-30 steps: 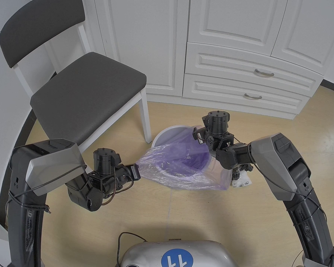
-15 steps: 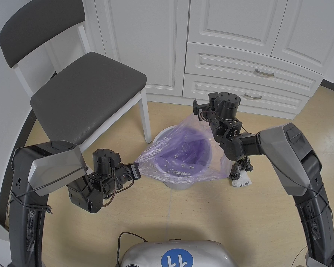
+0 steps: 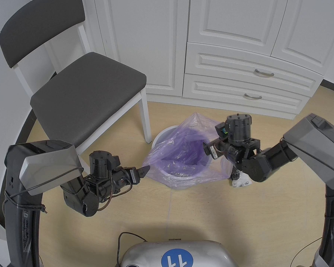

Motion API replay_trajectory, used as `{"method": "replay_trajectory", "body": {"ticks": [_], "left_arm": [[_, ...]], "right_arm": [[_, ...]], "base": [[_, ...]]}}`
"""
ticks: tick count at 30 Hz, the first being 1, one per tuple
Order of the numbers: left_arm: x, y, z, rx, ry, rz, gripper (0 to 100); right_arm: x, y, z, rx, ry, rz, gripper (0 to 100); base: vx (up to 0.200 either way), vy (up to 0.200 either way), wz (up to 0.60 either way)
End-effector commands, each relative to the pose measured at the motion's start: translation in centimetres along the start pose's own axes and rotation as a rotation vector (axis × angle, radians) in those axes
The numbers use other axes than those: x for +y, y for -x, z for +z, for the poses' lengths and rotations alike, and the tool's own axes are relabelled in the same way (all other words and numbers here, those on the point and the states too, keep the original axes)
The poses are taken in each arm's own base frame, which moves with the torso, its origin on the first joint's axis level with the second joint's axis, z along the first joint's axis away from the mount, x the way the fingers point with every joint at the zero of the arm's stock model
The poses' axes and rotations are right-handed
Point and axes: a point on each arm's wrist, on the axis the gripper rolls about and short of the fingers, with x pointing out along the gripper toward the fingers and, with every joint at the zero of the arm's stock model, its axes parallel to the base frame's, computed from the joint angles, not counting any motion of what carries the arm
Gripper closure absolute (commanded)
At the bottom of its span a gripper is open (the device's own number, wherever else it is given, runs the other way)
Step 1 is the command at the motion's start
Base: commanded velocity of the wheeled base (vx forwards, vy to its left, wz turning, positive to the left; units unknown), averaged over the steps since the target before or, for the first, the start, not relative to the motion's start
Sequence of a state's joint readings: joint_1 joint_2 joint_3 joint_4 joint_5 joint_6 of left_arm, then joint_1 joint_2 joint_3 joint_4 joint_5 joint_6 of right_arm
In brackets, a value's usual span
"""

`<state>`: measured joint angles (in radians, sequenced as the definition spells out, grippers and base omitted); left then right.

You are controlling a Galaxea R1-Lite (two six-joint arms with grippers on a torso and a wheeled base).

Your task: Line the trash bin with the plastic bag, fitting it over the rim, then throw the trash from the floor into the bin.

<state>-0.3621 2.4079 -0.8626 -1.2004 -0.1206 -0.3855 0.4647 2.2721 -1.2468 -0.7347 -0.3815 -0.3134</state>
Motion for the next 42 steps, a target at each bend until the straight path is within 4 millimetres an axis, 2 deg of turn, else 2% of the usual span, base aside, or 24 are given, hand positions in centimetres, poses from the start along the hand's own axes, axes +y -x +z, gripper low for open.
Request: {"method": "replay_trajectory", "body": {"ticks": [1,8,12,14,16,17,19,21,25,27,32,35,36,38,42], "left_arm": [[-1.8,5.9,1.4,0.042,-0.187,-0.052,0],[-2.9,9.0,3.2,-0.011,-0.361,-0.046,0],[-3.7,9.6,3.3,0.002,-0.455,-0.060,0],[-3.2,9.1,2.3,0.097,-0.453,-0.044,0],[-2.8,8.5,1.7,0.137,-0.444,-0.033,0],[-1.6,6.5,0.8,0.174,-0.424,-0.008,0],[-0.9,5.2,0.4,0.160,-0.409,0.032,0],[-1.8,5.0,0.7,0.102,-0.421,0.037,0],[-6.2,5.3,1.6,0.021,-0.497,-0.063,0],[-8.3,4.5,1.9,0.006,-0.590,-0.098,0],[-9.4,0.7,1.9,-0.045,-0.796,0.049,0],[-10.1,-1.1,1.4,-0.061,-0.878,0.069,0],[-10.1,-1.1,1.4,-0.061,-0.878,0.069,0],[-10.7,-2.4,0.9,-0.064,-0.961,0.063,0],[-10.7,-4.2,-0.5,-0.044,-1.061,0.119,0]], "right_arm": [[-1.7,9.3,-2.0,0.078,0.076,0.088,0],[-1.0,9.4,-5.8,-0.017,0.016,0.004,0],[-0.5,9.0,-7.2,-0.049,0.009,-0.023,0],[0.0,8.6,-8.0,-0.046,0.019,-0.020,0],[0.3,8.4,-8.3,-0.041,0.023,-0.011,0],[1.0,7.9,-8.7,-0.035,0.023,0.009,0],[1.4,7.4,-8.9,-0.042,0.011,0.008,0],[1.2,6.9,-9.1,-0.045,0.001,-0.002,0],[0.1,6.6,-8.7,-0.054,-0.013,-0.033,0],[-0.5,6.6,-8.6,-0.056,-0.015,-0.049,0],[-1.7,6.8,-8.4,-0.060,-0.027,-0.076,0],[-2.3,7.0,-7.9,-0.068,-0.032,-0.086,0],[-2.3,7.0,-7.9,-0.068,-0.032,-0.086,0],[-2.6,7.1,-7.6,-0.078,-0.038,-0.086,0],[-3.2,7.0,-7.5,-0.086,-0.045,-0.100,0]], "base": [[0.000,0.000,0.00],[0.000,0.000,0.00],[0.000,0.000,0.00],[0.000,0.000,0.00],[0.000,0.000,0.00],[0.000,0.000,0.00],[0.000,0.000,0.00],[0.000,0.000,0.00],[0.000,0.000,0.00],[0.000,0.000,0.00],[0.000,0.000,0.00],[0.000,0.000,0.00],[0.000,0.000,0.00],[0.000,0.000,0.00],[0.000,0.000,0.00]]}}
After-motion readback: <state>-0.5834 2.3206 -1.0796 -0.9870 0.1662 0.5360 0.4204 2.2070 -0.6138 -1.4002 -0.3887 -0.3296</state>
